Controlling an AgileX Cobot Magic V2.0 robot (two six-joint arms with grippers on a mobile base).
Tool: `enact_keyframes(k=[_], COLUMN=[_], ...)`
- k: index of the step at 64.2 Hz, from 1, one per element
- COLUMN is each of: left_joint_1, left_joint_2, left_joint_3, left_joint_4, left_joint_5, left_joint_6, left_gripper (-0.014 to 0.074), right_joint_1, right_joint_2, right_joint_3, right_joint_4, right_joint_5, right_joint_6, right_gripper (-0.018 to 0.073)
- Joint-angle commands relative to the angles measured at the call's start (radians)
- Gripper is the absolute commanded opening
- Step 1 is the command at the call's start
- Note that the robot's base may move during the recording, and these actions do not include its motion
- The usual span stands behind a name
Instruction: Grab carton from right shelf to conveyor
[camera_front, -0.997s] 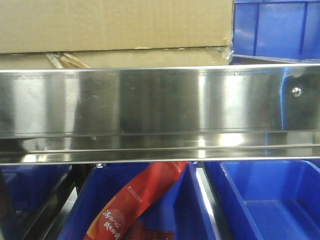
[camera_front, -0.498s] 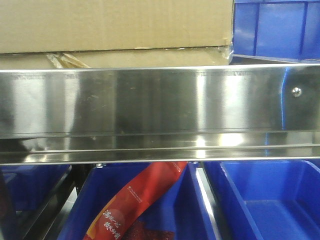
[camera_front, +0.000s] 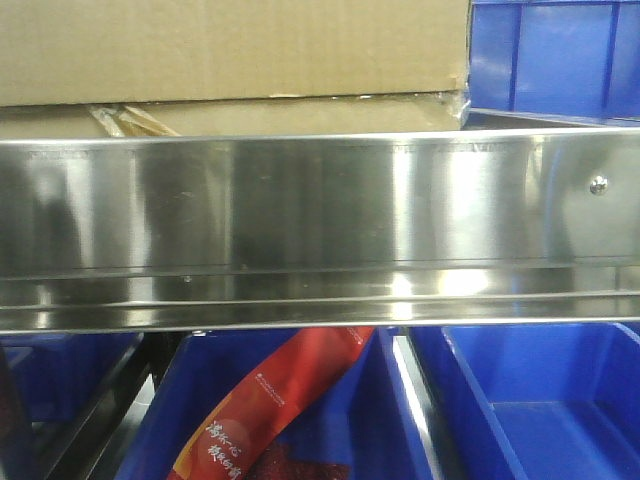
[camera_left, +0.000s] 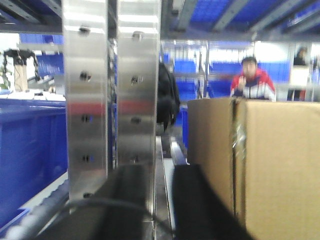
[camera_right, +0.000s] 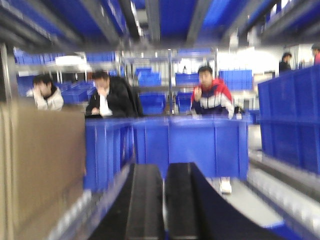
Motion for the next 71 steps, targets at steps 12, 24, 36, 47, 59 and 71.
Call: enact_keyframes(k=[12,24,36,47,59,71], left_joint_1=[-0.001,-0.048,-0.259,-0.418,-0.436,-0.399], left_joint_2=[0.198,0.319,0.477,0.701,0.974,1.220], left_joint_3=[-0.271,-0.375,-0.502,-0.695,-1.006,-1.334], left_joint_4=[0.008,0.010,0.010,0.010,0.021,0.146], left_joint_5=[0.122,0.137,0.206,0.299,0.438,0.735], left_joint_6=[0.043,0.123,0.127,0.127,0.040,-0.155], left_gripper=[0.0428,0.0477,0.0477,0.0477,0.0477,0.0475], right_joint_1=[0.002,0.004,0.098,0.259,0.362,0.362], right_joint_2=[0.183,0.331,0.484,0.686,0.936,1.175], right_joint_3=[-0.175,-0.212,-0.364,-0.594,-0.893,-1.256], right_joint_4=[-0.010,-0.010,-0.010,-0.010,-0.011,-0.011], right_joint_5=[0.014,-0.021,0.019,0.118,0.336,0.638], right_joint_6=[0.000,-0.002,-0.002,-0.002,-0.002,-0.002], right_gripper=[0.0492,0.0570,0.0570,0.0570,0.0570,0.0570])
